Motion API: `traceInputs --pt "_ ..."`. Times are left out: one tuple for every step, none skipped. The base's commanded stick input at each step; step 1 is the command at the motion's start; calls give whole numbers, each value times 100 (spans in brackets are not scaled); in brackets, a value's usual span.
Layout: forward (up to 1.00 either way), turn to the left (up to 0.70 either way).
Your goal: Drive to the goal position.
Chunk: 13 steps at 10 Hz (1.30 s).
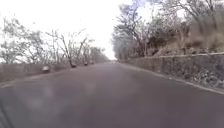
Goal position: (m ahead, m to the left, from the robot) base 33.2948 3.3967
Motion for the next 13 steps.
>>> traceInputs --pt "70 0" --pt "70 0" --pt "70 0" --pt "70 0" --pt "70 0" --pt "70 0" --pt "70 0" --pt "70 0" --pt "70 0" --pt "70 0" --pt "70 0" --pt "70 0" --pt "70 0"
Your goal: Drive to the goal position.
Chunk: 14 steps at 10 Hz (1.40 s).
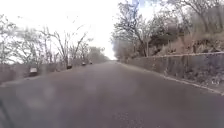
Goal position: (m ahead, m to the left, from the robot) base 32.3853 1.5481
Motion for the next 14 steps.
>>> traceInputs --pt "70 0" --pt "70 0" --pt "70 0" --pt "70 0" --pt "70 0" --pt "70 0" --pt "70 0" --pt "70 0" --pt "70 0" --pt "70 0" --pt "70 0" --pt "70 0" --pt "70 0" --pt "70 0"
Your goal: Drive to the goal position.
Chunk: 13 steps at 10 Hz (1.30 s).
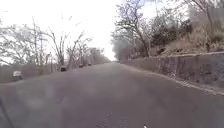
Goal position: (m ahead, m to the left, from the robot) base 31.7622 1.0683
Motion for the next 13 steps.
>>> traceInputs --pt "70 0" --pt "70 0" --pt "70 0" --pt "70 0" --pt "70 0" --pt "70 0" --pt "70 0" --pt "70 0" --pt "70 0" --pt "70 0" --pt "70 0" --pt "70 0" --pt "70 0"
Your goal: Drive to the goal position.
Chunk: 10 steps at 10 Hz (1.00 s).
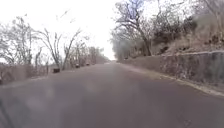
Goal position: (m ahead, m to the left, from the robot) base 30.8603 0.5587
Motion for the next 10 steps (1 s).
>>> traceInputs --pt "70 0" --pt "70 0" --pt "70 0" --pt "70 0" --pt "70 0" --pt "70 0" --pt "70 0" --pt "70 0" --pt "70 0" --pt "70 0"
